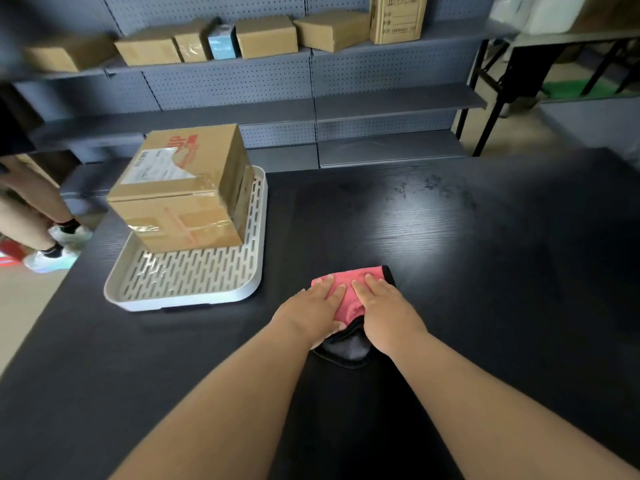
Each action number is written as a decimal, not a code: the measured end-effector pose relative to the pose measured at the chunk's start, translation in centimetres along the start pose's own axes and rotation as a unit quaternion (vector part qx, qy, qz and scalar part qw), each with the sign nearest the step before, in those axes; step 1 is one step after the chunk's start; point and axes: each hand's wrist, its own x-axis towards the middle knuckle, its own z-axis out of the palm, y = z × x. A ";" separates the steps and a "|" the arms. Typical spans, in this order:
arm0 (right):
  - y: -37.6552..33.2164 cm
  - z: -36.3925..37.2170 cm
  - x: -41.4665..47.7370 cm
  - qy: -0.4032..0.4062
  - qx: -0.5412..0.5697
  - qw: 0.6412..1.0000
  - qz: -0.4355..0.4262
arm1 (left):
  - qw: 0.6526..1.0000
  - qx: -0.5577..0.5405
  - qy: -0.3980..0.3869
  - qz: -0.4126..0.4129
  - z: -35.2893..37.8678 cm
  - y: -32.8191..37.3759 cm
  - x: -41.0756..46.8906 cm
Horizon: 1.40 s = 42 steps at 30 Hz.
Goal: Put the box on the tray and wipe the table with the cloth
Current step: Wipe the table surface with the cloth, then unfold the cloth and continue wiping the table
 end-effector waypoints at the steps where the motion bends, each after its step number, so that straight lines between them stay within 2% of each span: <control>1: -0.6 0.4 -0.6 0.000 -0.002 1.000 0.000 | 1.000 0.003 0.001 0.002 0.4 -0.3 -0.7; 18: -7.1 5.7 -8.0 0.003 -0.008 1.000 -0.025 | 1.000 0.006 0.014 0.003 6.1 -3.3 -10.5; 29: -6.8 6.9 -12.9 -0.004 -0.011 0.996 -0.083 | 1.000 0.015 0.013 0.024 8.5 -2.7 -15.1; 34: -5.1 5.8 -14.9 0.001 0.036 0.993 -0.108 | 0.999 0.026 0.035 0.031 8.9 -2.4 -16.6; 39: -4.6 4.6 -15.6 0.013 -0.030 0.989 -0.145 | 0.994 0.010 0.099 0.042 8.3 -1.8 -17.9; 42: -4.7 4.0 -15.6 0.003 -0.065 0.986 -0.152 | 0.993 0.035 0.103 0.051 7.9 -1.6 -18.4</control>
